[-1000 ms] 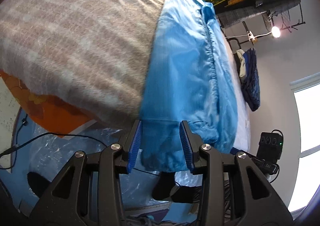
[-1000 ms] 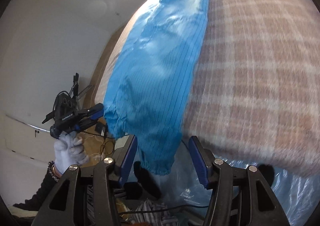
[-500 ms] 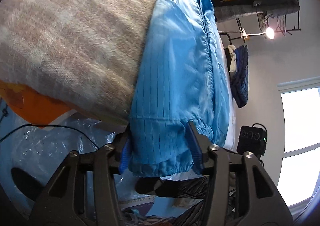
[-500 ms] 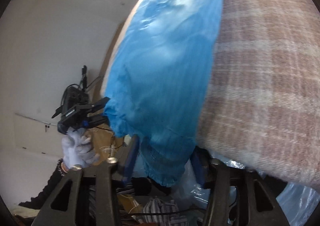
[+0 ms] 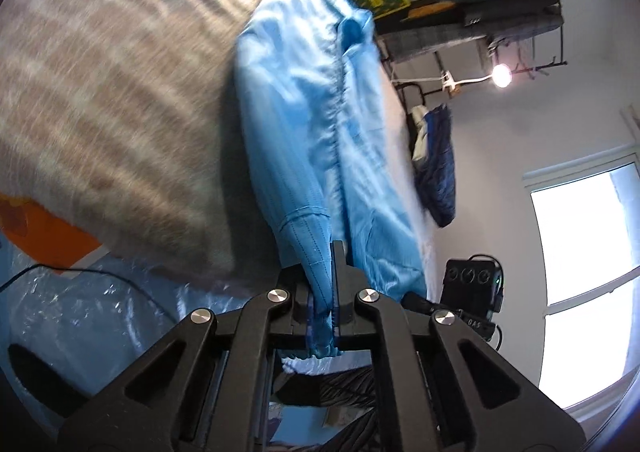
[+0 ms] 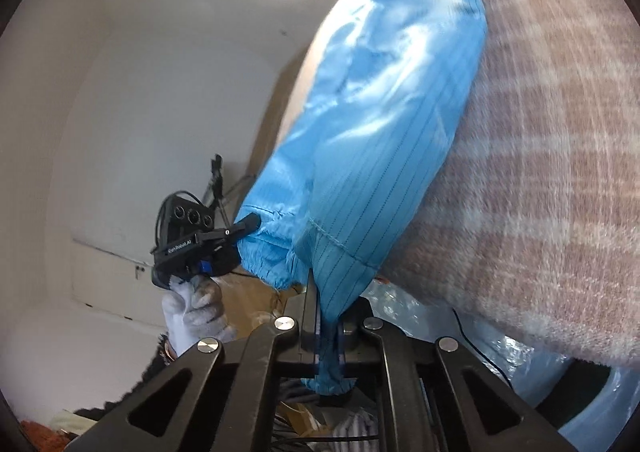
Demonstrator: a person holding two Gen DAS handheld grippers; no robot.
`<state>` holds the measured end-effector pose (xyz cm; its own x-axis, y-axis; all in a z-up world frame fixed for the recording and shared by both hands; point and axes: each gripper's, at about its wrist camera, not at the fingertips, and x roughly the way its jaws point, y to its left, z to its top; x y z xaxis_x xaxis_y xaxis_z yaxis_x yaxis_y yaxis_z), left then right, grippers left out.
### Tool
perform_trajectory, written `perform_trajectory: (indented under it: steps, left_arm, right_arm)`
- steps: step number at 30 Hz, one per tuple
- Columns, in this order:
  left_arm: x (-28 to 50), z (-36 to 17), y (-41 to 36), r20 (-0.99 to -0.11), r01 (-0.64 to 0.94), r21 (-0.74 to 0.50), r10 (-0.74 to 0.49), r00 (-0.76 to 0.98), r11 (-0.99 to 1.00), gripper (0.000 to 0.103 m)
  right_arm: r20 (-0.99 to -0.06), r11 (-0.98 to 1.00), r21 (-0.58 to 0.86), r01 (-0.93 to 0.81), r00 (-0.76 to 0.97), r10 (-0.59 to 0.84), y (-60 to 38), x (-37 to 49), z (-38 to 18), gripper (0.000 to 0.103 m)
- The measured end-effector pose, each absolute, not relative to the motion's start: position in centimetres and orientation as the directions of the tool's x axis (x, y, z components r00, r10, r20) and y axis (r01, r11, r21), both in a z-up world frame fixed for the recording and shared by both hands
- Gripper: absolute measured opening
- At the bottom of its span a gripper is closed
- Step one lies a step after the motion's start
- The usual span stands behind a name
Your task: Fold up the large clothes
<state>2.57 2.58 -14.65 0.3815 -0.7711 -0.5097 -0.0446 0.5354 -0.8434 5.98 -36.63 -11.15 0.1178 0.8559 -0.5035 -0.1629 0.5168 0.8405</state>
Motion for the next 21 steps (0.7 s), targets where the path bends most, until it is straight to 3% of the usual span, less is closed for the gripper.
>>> perform_trajectory:
  steps: [6,15,21]
  left_arm:
    - [4.1,-12.0,2.3,-0.513,-0.06,-0.839,-0.75,0.418,0.54,0.003]
    - [9.7,-3.9,0.3,-0.581,0.031,-0.752,-0.685,0.44,0.658,0.003]
    - [14.3,-3.3,-0.8,-0.547,0.048,-0.769,-0.695,0.467,0.637,0.003]
  right_arm:
    - [-0.458,0.488,0.858,-0.162,0.188,0.868,-37.0,7.0,-8.3,0.002]
    - [-0.519,0.569,0.807,-0.161,0.267,0.812,-37.0,11.0,-2.9,0.002]
    - [-0.532,0.604,0.78,-0.162,0.338,0.777,-37.5,15.5,-0.2,0.002]
